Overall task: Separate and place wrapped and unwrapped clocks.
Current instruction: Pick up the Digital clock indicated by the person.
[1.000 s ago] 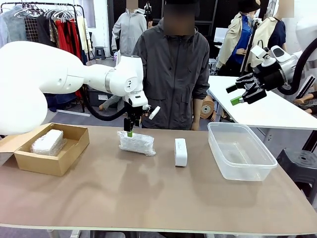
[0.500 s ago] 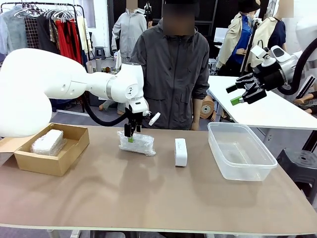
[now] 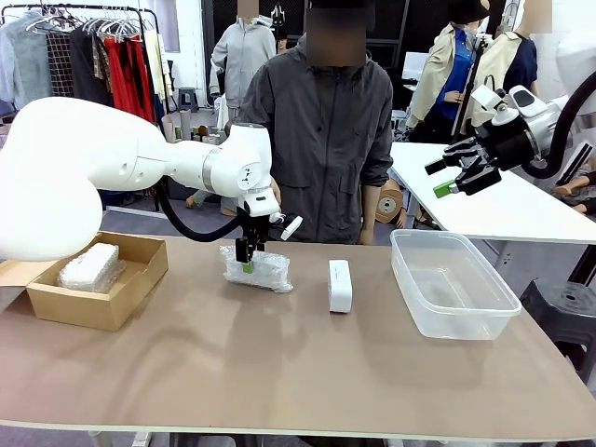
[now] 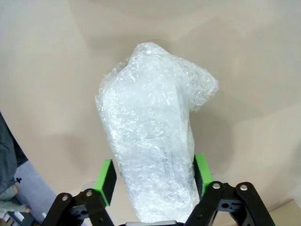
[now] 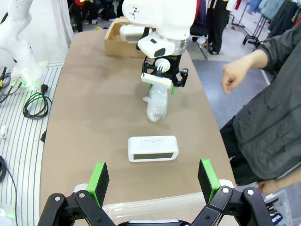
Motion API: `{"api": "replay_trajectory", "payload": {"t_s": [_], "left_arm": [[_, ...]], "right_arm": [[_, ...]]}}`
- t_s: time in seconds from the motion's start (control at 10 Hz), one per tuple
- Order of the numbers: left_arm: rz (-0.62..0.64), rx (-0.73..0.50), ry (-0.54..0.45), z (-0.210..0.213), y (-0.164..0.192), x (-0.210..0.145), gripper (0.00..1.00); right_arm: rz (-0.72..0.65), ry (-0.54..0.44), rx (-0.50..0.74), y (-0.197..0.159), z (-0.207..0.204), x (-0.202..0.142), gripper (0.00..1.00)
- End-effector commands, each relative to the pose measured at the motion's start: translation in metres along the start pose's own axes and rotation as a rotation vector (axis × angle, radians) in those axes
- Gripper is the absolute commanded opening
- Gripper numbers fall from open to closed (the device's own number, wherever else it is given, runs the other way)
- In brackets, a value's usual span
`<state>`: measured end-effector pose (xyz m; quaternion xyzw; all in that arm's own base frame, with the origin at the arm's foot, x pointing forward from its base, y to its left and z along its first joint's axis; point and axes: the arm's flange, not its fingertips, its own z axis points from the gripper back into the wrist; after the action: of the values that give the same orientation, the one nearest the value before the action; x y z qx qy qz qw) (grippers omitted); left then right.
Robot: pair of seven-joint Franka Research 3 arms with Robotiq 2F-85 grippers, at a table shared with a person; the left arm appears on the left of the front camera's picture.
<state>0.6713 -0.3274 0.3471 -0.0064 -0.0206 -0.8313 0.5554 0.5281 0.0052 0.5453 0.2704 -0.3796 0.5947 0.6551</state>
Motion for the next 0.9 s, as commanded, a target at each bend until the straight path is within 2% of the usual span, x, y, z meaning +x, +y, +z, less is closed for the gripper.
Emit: {"api": "replay_trajectory", "payload": {"t_s": [0.0,0.2,0.3,0.6,0.8], "left_arm": [[-0.005,-0.033,-0.032,0.006,0.008,0.001,0.51],[0.008,-0.055,-0.039,0.009,0.006,0.001,0.12],[0.017,-0.062,-0.041,0.016,0.004,0.001,0.00],[0.069,-0.138,-0.088,0.059,-0.014,-0.005,0.00],[0.097,-0.100,-0.048,0.103,-0.030,-0.005,0.00]], "right_arm": [[0.003,-0.002,0.000,0.001,0.001,0.002,1.00],[0.003,-0.002,0.000,0.001,0.001,0.002,1.00],[0.003,-0.002,0.000,0.001,0.001,0.002,1.00],[0.003,-0.002,0.000,0.001,0.001,0.002,1.00],[0.003,-0.002,0.000,0.001,0.001,0.002,1.00]]}}
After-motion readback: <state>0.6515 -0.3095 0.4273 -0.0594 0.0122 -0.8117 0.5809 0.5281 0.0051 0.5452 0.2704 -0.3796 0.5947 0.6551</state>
